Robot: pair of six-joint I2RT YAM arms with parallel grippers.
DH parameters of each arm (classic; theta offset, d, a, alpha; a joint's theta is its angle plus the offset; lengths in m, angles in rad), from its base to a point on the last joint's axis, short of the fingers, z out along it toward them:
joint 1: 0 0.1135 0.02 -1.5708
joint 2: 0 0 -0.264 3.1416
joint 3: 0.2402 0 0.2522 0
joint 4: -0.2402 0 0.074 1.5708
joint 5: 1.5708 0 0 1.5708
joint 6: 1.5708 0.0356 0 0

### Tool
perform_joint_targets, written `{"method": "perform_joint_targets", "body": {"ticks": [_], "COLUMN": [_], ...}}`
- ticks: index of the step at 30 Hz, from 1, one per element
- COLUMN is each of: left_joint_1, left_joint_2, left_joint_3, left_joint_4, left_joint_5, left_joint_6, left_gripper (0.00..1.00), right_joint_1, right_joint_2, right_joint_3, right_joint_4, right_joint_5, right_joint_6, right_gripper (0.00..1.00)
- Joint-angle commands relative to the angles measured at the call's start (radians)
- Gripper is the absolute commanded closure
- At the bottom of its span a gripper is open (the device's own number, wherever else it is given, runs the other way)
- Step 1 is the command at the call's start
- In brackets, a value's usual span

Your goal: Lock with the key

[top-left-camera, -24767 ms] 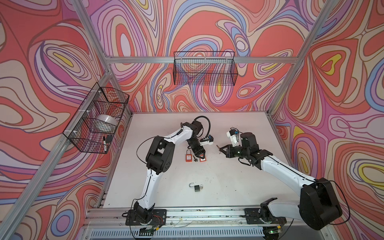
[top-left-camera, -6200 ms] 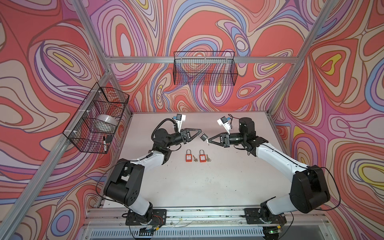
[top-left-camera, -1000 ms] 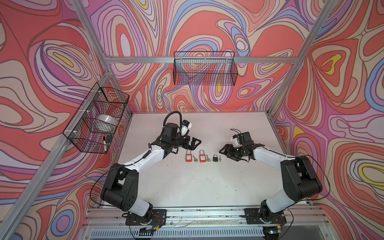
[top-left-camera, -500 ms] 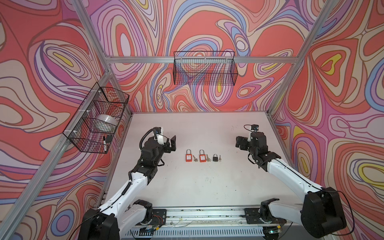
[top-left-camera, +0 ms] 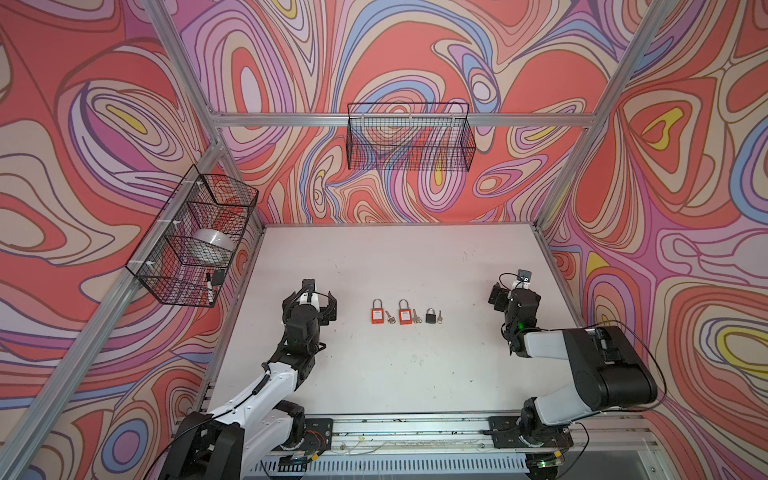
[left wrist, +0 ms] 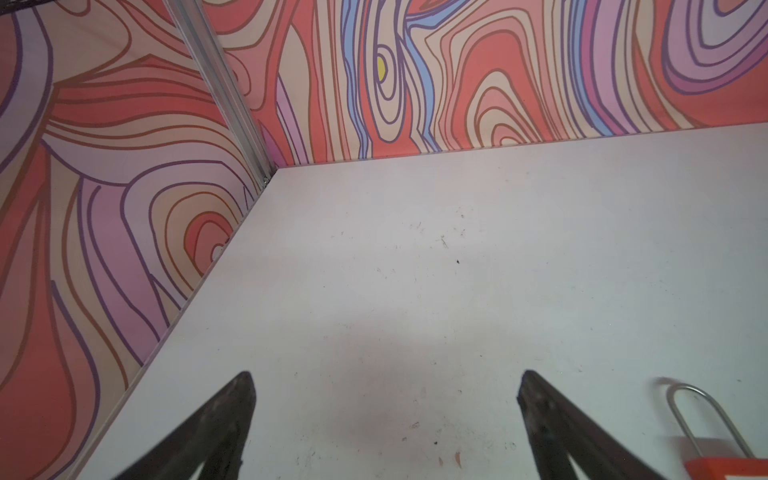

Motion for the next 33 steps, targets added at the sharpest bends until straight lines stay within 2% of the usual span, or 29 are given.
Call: {"method": "perform_joint_targets", "body": {"ticks": [1, 3, 4, 5, 7, 11, 14, 17, 19, 20, 33], "left_joint_1": [0.024, 0.053, 0.073, 0.086, 0.099, 0.133, 0.146, 0.161, 0.167, 0.183, 0.197], "left_joint_2": [0.073, 0.13, 0.174, 0.215, 0.304, 0.462, 0.466, 0.523, 0.487, 0.49, 0.5], "left_joint_3": [-0.034, -0.052, -0.069, -0.083, -0.102, -0.052, 0.001, 0.023, 0.07, 0.083, 0.08], "left_joint_4": [0.158, 0.23, 0.297, 0.375, 0.538, 0.613, 0.49, 0.509, 0.351, 0.336, 0.357], "left_joint_5": [-0.058, -0.057, -0.039, -0.029, -0.034, 0.013, 0.105, 0.085, 0.108, 0.14, 0.142], "left_joint_6": [0.036, 0.013, -0.001, -0.004, 0.014, 0.015, 0.022, 0.009, -0.013, -0.021, -0.028], "left_gripper": [0.0, 0.0, 0.0, 0.0, 0.0, 0.0, 0.0, 0.0, 0.0, 0.0, 0.0], "right_joint_1": [-0.003, -0.004, -0.003, -0.003, -0.003, -0.004, -0.013, -0.013, -0.013, -0.013, -0.013], "right_joint_2": [0.076, 0.139, 0.142, 0.121, 0.137, 0.131, 0.134, 0.134, 0.134, 0.132, 0.135], "right_joint_3": [-0.023, -0.038, -0.033, -0.019, -0.003, 0.08, 0.076, 0.075, 0.075, 0.076, 0.081], "right_joint_4": [0.274, 0.37, 0.359, 0.294, 0.298, 0.123, 0.137, 0.14, 0.141, 0.137, 0.129], "right_joint_5": [-0.061, -0.083, -0.092, -0.103, -0.096, -0.11, -0.121, -0.119, -0.119, -0.12, -0.121], "right_joint_6": [-0.026, -0.042, -0.047, -0.041, -0.049, -0.04, -0.039, -0.041, -0.04, -0.04, -0.037], "right_gripper": [0.02, 0.02, 0.02, 0.02, 0.02, 0.02, 0.02, 0.01, 0.02, 0.02, 0.02]}}
